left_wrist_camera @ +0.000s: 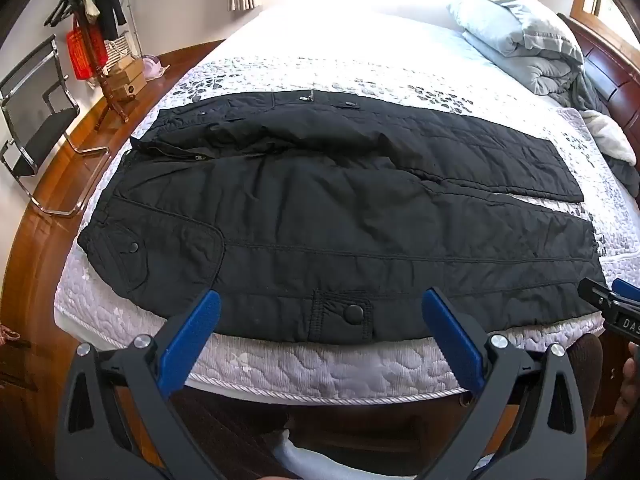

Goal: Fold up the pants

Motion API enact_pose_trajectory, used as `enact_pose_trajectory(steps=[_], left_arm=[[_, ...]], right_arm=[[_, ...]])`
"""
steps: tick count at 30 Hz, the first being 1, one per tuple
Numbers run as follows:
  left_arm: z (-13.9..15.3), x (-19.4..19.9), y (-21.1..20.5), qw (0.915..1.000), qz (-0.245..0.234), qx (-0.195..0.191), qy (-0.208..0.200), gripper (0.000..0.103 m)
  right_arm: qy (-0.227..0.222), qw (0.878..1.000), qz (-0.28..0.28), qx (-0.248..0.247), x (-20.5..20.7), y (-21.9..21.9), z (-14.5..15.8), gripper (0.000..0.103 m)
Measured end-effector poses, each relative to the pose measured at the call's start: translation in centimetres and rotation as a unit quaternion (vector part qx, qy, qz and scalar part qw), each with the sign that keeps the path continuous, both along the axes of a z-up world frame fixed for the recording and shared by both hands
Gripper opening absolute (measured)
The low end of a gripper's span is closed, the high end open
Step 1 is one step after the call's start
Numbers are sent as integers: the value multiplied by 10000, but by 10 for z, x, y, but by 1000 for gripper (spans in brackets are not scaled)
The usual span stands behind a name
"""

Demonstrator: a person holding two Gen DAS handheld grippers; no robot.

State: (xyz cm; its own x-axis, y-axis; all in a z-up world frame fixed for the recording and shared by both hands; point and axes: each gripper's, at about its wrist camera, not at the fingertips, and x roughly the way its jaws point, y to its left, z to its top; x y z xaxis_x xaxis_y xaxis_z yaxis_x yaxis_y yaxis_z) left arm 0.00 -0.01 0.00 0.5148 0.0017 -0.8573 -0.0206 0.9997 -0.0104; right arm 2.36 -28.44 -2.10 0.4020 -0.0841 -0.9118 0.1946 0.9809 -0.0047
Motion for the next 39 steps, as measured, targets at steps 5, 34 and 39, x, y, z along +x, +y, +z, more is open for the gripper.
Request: enact_pose_trajectory(steps=[5, 34, 39], left_arm=[[0, 0, 0, 10000, 4, -5, 7, 100], [0, 0, 0, 10000, -4, 5, 5, 100], [-5, 0, -4, 10000, -12, 5, 16, 100]], right_arm=[[19, 10000, -4, 19, 0, 0, 0, 99], [53, 10000, -5, 47, 1, -2, -4, 99], [69, 10000, -11, 58, 2, -5, -6, 99]])
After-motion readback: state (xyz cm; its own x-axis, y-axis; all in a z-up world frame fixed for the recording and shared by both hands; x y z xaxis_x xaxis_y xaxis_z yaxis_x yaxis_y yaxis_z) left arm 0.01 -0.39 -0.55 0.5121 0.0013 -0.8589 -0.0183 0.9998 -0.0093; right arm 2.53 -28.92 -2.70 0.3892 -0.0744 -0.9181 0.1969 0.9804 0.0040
